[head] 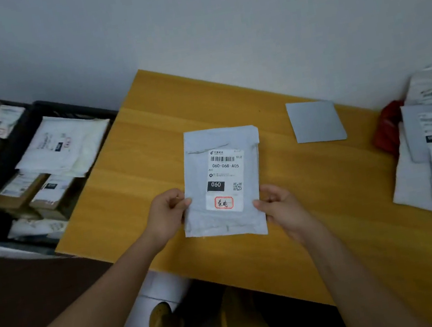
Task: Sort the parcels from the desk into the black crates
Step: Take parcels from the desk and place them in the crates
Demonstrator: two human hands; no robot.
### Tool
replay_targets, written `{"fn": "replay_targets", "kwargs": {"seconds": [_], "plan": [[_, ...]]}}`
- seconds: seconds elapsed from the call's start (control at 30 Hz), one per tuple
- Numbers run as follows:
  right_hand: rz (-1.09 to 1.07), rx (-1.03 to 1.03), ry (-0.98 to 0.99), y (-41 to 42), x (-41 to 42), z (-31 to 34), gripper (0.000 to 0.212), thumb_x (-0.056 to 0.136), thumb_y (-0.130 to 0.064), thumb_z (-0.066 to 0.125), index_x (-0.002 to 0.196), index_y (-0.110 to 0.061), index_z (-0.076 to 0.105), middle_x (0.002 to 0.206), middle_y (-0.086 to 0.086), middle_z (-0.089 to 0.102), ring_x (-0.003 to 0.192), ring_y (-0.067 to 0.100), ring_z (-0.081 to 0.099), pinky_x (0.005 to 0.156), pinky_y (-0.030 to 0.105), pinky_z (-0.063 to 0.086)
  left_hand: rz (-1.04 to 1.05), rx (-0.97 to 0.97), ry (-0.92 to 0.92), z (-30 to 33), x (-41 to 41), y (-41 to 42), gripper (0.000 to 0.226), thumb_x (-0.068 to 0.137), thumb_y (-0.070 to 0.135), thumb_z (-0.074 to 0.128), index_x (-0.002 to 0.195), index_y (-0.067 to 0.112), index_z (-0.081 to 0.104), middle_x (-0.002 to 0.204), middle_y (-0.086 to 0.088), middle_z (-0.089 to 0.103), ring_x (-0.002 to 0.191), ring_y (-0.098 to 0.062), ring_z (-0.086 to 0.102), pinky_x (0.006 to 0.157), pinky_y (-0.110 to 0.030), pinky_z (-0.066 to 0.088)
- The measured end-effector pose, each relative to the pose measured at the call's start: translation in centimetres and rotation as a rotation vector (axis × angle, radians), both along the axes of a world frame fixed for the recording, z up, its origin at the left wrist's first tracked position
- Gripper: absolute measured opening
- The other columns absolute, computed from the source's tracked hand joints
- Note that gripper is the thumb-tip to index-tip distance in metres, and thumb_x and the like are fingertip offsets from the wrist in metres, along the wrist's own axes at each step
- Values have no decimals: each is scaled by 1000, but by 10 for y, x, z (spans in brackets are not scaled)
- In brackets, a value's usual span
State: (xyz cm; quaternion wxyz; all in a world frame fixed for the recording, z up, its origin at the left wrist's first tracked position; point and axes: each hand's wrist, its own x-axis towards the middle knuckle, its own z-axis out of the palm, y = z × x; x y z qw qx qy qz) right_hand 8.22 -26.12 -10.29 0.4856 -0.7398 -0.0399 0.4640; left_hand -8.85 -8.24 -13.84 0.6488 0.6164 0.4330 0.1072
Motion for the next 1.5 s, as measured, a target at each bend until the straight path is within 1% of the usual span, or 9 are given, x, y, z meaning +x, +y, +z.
{"fn": "replay_targets", "kwargs": {"seconds": [0.1,0.3,0.47,0.8,0.97,1.07,1.2,1.33,1.5], "plan": [[21,26,0,34,-44,11,37,92,-1,64,127,-13,59,107,16,68,103,29,68,95,47,54,60,-28,-36,13,-48,28,16,94,-3,58,84,6,68,59,5,69,52,-7,60,55,-28,50],[107,99,-2,101,-129,26,26,93,3,60,107,-18,65,66,-7,69,71,10,68,70,28,57,112,-33,-89,38,-147,84,22,95,-5,55,111,4,68,64,2,72,55,-7,66,53,-25,56],[181,80,25,156,-180,32,24,95,2,59,113,-12,65,79,-2,69,70,8,68,59,19,53,231,-32,-105,56,-212,124,20,93,-7,57,101,6,69,64,3,72,54,-6,66,48,-20,53],[341,-62,61,235,-206,18,23,96,0,56,115,-11,64,90,6,69,72,17,66,55,18,51,408,-65,-47,36,-255,172,24,95,-7,53,107,8,68,59,10,70,54,2,64,49,-15,50],[413,-132,81,286,-199,-3,20,92,3,54,100,-10,65,80,2,70,62,12,64,56,18,52,445,-38,93,21,-251,209,27,96,-8,52,112,6,69,65,11,70,57,0,62,54,-13,50],[468,-165,97,318,-196,-14,19,92,2,52,104,-6,64,85,8,69,76,22,60,62,23,52,421,-59,205,19,-247,237,28,95,-7,52,115,3,69,70,0,69,58,-9,63,48,-15,49],[545,-245,143,350,-187,-18,15,96,0,52,97,-12,61,87,3,68,72,13,63,60,21,52,399,-132,329,16,-237,265,18,94,-4,56,104,7,66,59,3,63,39,2,55,42,-12,42],[555,-284,148,373,-175,-25,15,96,0,52,99,-12,60,91,3,67,75,12,63,56,20,50,359,-159,411,9,-229,283,21,94,-1,55,112,2,66,70,-4,61,54,-12,55,44,-14,41],[507,-300,144,390,-172,-37,24,94,-2,53,115,-10,61,98,8,68,78,21,62,69,28,50,255,-183,451,0,-221,305,28,92,-9,50,108,9,63,75,-2,60,61,-11,55,48,-12,43]]}}
